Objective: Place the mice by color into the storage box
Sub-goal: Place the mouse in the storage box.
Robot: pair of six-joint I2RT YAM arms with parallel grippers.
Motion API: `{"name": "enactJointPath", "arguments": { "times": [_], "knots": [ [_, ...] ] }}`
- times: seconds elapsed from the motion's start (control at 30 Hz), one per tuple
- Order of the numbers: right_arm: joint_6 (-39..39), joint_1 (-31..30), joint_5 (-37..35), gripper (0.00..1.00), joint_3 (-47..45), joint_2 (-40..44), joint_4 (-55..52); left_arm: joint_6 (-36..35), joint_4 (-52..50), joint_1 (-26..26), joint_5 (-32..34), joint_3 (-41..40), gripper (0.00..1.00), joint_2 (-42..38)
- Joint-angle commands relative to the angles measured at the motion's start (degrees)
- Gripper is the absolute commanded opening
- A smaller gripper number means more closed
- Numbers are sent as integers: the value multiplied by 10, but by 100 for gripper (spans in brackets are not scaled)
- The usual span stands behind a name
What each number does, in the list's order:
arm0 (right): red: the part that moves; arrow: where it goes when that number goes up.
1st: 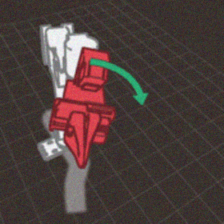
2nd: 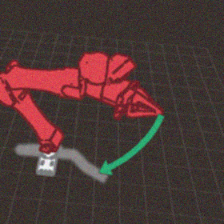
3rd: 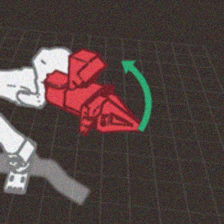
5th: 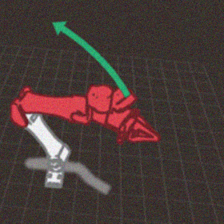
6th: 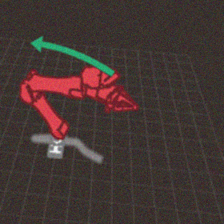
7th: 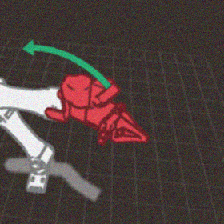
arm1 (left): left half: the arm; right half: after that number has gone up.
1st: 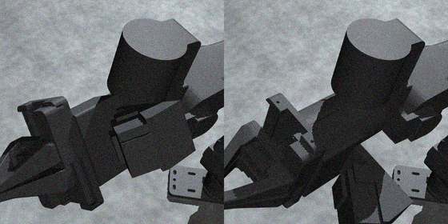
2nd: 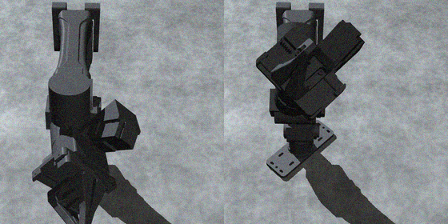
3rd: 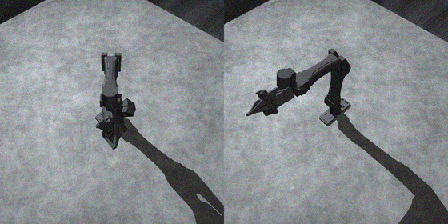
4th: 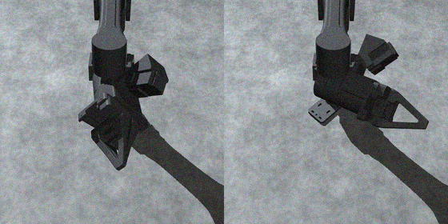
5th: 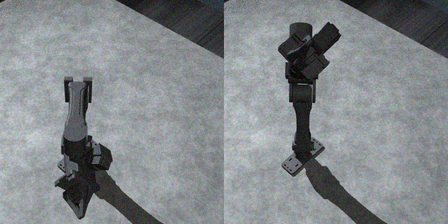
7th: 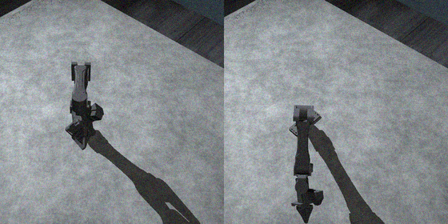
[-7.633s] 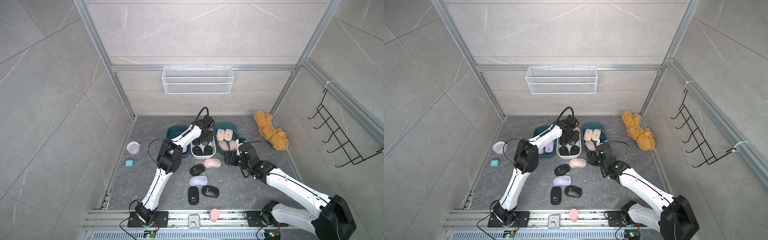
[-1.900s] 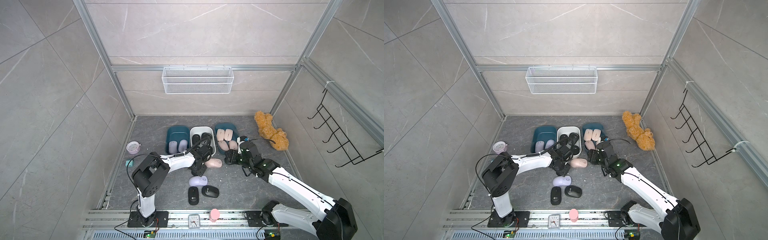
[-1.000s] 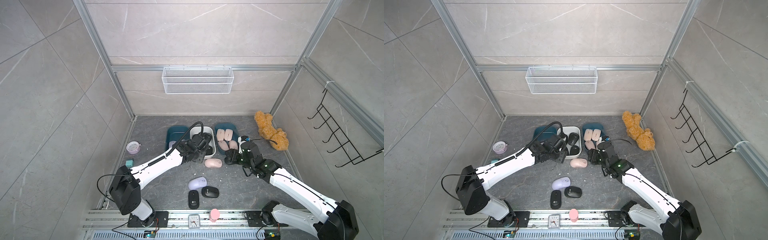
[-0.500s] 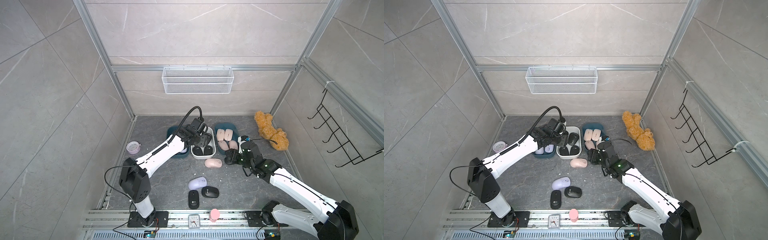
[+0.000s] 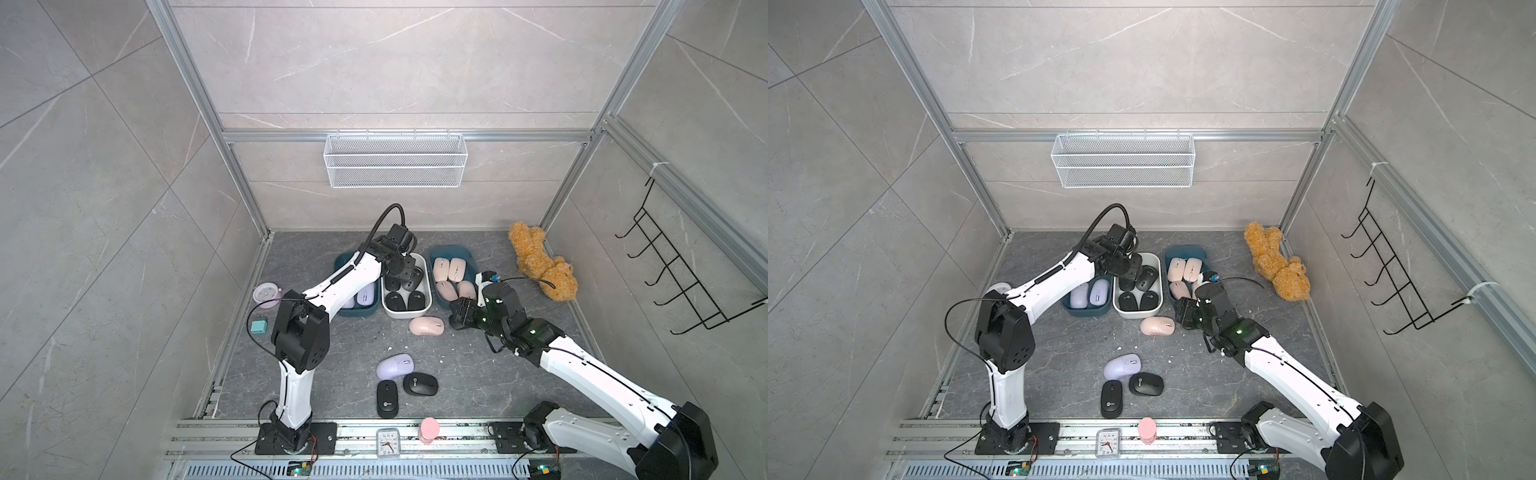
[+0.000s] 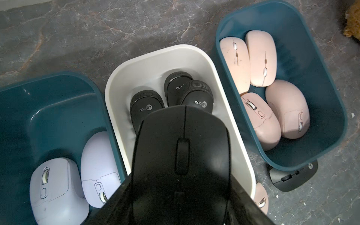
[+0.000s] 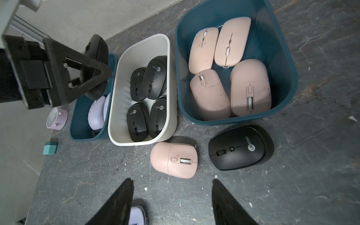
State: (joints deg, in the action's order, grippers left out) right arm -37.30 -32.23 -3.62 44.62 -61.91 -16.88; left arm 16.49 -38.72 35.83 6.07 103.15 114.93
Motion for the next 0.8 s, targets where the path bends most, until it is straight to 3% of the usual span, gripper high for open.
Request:
{"name": "enactJointPath", "arguments": {
  "times": [0.0,0.5,0.77],
  "knots": [
    [13,1,3,65,8,6,11,6,-3,-10,-16,33,56,21],
    [1,5,11,65,-9,0,30,5,-26,-28,-30,122,56,119],
    [0,8,11,65,-11,-1,26,5,-34,-34,-23,131,56,146]
  ]
}}
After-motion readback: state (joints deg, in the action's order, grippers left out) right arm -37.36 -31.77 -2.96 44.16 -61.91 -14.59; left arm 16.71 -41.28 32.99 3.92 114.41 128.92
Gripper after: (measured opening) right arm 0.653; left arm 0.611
